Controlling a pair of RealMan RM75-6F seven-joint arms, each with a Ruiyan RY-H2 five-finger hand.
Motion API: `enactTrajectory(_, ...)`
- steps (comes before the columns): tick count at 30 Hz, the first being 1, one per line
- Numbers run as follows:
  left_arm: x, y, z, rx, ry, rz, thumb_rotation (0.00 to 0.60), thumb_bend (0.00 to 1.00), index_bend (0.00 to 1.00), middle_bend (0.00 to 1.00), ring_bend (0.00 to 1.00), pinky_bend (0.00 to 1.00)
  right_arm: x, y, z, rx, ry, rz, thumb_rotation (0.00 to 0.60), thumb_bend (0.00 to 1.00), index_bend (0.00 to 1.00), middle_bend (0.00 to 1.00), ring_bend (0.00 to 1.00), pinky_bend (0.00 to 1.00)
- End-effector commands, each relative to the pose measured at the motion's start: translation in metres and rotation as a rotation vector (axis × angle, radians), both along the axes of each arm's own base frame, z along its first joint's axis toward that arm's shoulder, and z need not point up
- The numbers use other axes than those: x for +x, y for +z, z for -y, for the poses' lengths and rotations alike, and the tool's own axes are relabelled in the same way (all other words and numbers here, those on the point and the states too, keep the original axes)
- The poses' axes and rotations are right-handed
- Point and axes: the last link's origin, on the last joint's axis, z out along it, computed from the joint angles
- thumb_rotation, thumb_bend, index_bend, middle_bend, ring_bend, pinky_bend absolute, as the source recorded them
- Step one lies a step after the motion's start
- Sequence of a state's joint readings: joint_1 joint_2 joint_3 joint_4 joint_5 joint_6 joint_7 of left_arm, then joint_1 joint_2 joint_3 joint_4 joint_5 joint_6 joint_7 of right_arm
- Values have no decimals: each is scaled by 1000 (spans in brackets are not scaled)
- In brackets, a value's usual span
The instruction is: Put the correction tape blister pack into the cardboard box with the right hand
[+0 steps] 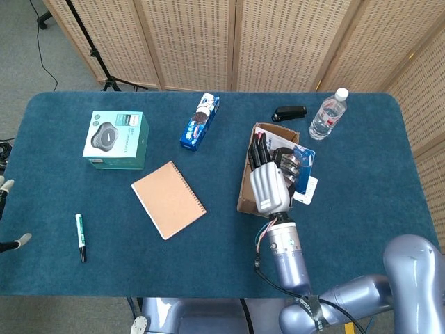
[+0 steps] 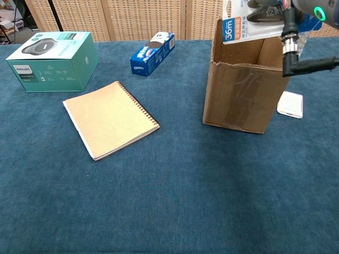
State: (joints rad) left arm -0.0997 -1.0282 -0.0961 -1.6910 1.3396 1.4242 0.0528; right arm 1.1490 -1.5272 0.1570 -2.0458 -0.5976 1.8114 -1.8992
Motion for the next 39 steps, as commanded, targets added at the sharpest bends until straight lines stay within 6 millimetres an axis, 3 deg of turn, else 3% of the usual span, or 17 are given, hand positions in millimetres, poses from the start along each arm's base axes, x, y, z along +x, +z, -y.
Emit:
enactTrajectory(1, 0, 0, 0, 0, 0, 1, 600, 0, 0, 0, 0, 0, -1, 3, 0, -5, 8, 2, 600, 0, 0, 0, 0, 337)
enactTrajectory(11, 1, -1, 0, -5, -3, -2, 600, 0, 0, 0, 0, 0, -12, 17, 1, -3, 7, 32, 600, 0, 0, 0, 0, 138)
enactTrajectory(19, -1, -2, -1, -10, 3, -5, 600, 0, 0, 0, 0, 0, -10, 24, 0, -18, 29, 58, 600, 0, 0, 0, 0, 129)
enactTrajectory(24, -2, -1, -1, -10, 6, -1, 600, 0, 0, 0, 0, 0, -13, 42, -1, -43, 33, 121, 600, 0, 0, 0, 0, 127)
enactTrajectory(25, -2, -1, -2, -11, 8, 2, 600, 0, 0, 0, 0, 0, -16, 53, -2, -56, 46, 158, 600, 0, 0, 0, 0, 121)
enactTrajectory(28, -2, 0, -1, -10, 5, 10, 600, 0, 0, 0, 0, 0, -42, 94, 0, -82, 174, 296, 600, 0, 0, 0, 0, 103)
enactTrajectory(30, -2, 0, -1, -11, -1, 11, 600, 0, 0, 0, 0, 0, -71, 115, 3, -65, 248, 390, 600, 0, 0, 0, 0, 101)
enactTrajectory(35, 0, -2, 0, -15, -12, 10, 600, 0, 0, 0, 0, 0, -130, 146, 6, -7, 284, 596, 600, 0, 0, 0, 0, 102)
enactTrajectory(37, 0, -3, 1, -16, -15, 12, 600, 0, 0, 0, 0, 0, -168, 155, -3, 61, 260, 778, 600, 0, 0, 0, 0, 101)
enactTrajectory(39, 1, -3, 2, -15, -17, 12, 600, 0, 0, 0, 0, 0, -193, 160, -9, 116, 253, 855, 600, 0, 0, 0, 0, 101)
